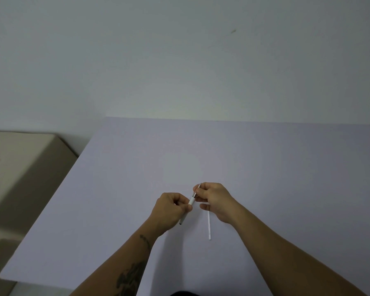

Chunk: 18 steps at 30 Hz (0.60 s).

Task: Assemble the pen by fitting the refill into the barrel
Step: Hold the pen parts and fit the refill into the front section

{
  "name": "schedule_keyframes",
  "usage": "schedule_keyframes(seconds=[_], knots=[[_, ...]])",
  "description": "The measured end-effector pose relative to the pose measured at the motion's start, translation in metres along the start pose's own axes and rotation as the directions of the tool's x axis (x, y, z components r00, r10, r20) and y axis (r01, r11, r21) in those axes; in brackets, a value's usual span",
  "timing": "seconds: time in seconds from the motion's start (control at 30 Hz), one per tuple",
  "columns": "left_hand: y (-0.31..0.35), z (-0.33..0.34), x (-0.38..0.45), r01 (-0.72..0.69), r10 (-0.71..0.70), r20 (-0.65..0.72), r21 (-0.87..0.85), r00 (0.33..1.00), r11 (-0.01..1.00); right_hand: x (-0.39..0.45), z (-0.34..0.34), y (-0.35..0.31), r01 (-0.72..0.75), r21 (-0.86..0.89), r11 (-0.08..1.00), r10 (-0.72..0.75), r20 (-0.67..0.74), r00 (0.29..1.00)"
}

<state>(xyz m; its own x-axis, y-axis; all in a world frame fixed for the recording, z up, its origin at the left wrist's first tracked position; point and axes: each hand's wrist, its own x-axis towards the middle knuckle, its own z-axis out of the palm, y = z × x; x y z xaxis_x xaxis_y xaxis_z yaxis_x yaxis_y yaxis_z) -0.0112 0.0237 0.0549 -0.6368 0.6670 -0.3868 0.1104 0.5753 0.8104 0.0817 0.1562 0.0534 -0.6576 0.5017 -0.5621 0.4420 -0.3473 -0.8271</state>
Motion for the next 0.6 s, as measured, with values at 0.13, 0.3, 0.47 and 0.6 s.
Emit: schedule_keyframes(seconds=[0.13, 0.3, 0.47, 0.6], knots=[[-0.0027, 0.0001, -0.0003, 0.0, 0.0, -0.006, 0.009, 1.0, 1.0, -0.0034, -0.0013, -0.0028, -0.013, 0.007, 1.0, 0.012, 0.053, 0.999], [-0.0022, -0.0014, 0.0004, -0.011, 0.011, -0.006, -0.006, 1.0, 1.0, -0.0037, -0.0009, 0.0017, -0.039, 0.045, 0.998, 0.035, 0.089, 0.995], [-0.0014, -0.0008, 0.0012, -0.008, 0.008, -0.01, 0.002, 1.0, 1.0, -0.0022, 0.0006, 0.0052, -0.018, 0.061, 0.998, 0.016, 0.034, 0.999], [-0.0026, -0.0005, 0.0014, -0.012, 0.012, -0.005, 0.019, 1.0, 1.0, -0.005, -0.0003, 0.0024, -0.003, 0.043, 0.999, 0.001, 0.036, 0.999]])
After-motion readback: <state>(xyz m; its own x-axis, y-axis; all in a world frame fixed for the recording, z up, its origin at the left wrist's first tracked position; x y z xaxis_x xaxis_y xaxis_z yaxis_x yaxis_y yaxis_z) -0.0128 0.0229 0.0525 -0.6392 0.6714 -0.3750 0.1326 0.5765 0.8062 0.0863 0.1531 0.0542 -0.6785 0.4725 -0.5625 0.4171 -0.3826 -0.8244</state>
